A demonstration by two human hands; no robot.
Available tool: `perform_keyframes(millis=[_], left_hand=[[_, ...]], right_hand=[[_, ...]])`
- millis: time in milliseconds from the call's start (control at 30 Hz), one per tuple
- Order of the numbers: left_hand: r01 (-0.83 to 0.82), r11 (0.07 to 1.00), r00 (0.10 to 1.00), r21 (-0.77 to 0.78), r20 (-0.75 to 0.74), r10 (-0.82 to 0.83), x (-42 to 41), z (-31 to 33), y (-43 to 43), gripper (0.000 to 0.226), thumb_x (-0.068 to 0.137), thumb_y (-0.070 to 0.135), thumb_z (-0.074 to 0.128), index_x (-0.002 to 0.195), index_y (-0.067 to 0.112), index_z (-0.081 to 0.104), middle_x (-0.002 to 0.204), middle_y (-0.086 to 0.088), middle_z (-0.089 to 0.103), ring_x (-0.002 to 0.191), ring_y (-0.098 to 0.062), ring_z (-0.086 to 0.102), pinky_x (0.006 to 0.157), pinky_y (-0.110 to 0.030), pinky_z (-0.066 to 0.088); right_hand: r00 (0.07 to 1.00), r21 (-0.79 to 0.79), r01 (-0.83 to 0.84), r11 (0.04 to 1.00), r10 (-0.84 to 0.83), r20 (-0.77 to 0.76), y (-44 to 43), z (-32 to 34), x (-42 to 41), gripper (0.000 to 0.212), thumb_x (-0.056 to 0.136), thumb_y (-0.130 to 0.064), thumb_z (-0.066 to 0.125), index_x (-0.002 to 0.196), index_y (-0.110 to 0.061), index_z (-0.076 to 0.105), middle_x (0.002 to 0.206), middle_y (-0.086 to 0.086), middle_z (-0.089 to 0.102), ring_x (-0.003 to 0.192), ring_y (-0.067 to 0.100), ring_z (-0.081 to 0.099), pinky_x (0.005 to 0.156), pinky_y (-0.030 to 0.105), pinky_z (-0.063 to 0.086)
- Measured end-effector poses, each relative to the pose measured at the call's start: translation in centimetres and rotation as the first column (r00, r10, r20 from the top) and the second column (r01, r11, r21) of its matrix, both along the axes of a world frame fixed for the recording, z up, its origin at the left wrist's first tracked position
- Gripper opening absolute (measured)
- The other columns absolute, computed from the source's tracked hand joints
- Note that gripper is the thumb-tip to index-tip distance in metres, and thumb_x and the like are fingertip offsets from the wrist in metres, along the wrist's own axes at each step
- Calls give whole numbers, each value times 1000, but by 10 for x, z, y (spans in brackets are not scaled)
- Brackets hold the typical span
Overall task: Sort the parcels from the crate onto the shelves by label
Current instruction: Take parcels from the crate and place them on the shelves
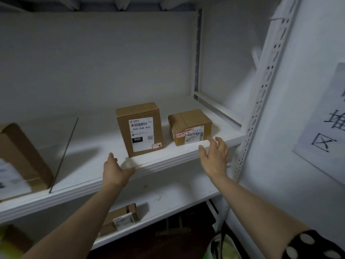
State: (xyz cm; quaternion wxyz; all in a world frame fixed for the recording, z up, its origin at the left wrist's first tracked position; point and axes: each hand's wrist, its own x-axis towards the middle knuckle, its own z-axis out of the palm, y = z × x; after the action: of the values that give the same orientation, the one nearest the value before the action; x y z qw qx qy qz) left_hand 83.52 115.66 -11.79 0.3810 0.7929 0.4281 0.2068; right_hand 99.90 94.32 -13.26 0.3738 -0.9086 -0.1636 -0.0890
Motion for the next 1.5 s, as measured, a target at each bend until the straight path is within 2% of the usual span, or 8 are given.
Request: perform_keyframes(millis=[200,367,567,733,900,1033,1300,1500], left_hand=[[251,960,968,125,-18,-251,-12,5,-67,59,83,12,67,137,3,45,128,-16,53,111,-30,55,91,-38,46],[578,806,816,130,-91,-570,-7,10,-130,51,84,13,66,133,5,51,130,-13,56,115,-26,54,94,-33,43],[895,433,446,108,-220,-868,-39,-7,-232,51,83,22,65,133,16,55,137,-2,55,125,-19,50,102,-28,38],[994,101,111,48,-313,-943,-104,-18,-334,50,86,25,64,135,21,53,139,1,52,123,-19,51,101,-31,41],[956,-291,-253,39,-393,-884,-199,-17,-462,52,89,27,61,139,20,48,143,0,47,129,-18,45,102,-30,37],[834,-549,-477,51,-432,-765,-306,-12,-566,52,90,29,61,139,20,47,141,0,49,127,-17,48,102,-31,42],[580,-814,-734,19,-421,-533,-577,-28,-754,43,86,25,65,128,19,60,129,-2,60,117,-19,56,92,-28,44],[391,-920,-831,3,-430,-354,-733,-40,-838,43,88,24,61,131,17,58,132,-2,59,118,-20,55,92,-28,43]], right_hand=[[997,-164,-10,986,-2,-72,-59,-12,-52,53,93,-35,53,141,-19,38,144,8,36,132,28,32,108,36,23],[979,-230,85,969,-124,-163,-139,-18,-108,47,94,-33,49,139,-21,41,137,4,49,126,23,44,107,32,28],[854,-143,384,912,-410,-321,-234,-35,-233,41,93,-28,54,132,-20,48,126,2,57,113,17,55,97,28,38],[702,-161,590,791,-602,-381,-302,-44,-358,46,94,-27,54,138,-16,43,132,6,50,112,20,54,90,30,45],[488,-160,796,583,-776,-400,-385,-41,-509,48,94,-28,54,140,-19,41,132,3,48,102,16,58,84,31,52],[297,-133,918,373,-871,-391,-450,-42,-638,47,93,-28,55,138,-20,43,128,4,49,102,19,58,86,32,50],[-103,-165,985,-47,-931,-350,-557,-54,-934,42,92,-26,54,132,-18,48,131,7,50,113,24,56,93,31,46],[-368,-196,928,-316,-855,-364,-604,-56,-1101,39,96,-24,49,134,-17,46,133,5,47,114,25,53,89,32,45]])
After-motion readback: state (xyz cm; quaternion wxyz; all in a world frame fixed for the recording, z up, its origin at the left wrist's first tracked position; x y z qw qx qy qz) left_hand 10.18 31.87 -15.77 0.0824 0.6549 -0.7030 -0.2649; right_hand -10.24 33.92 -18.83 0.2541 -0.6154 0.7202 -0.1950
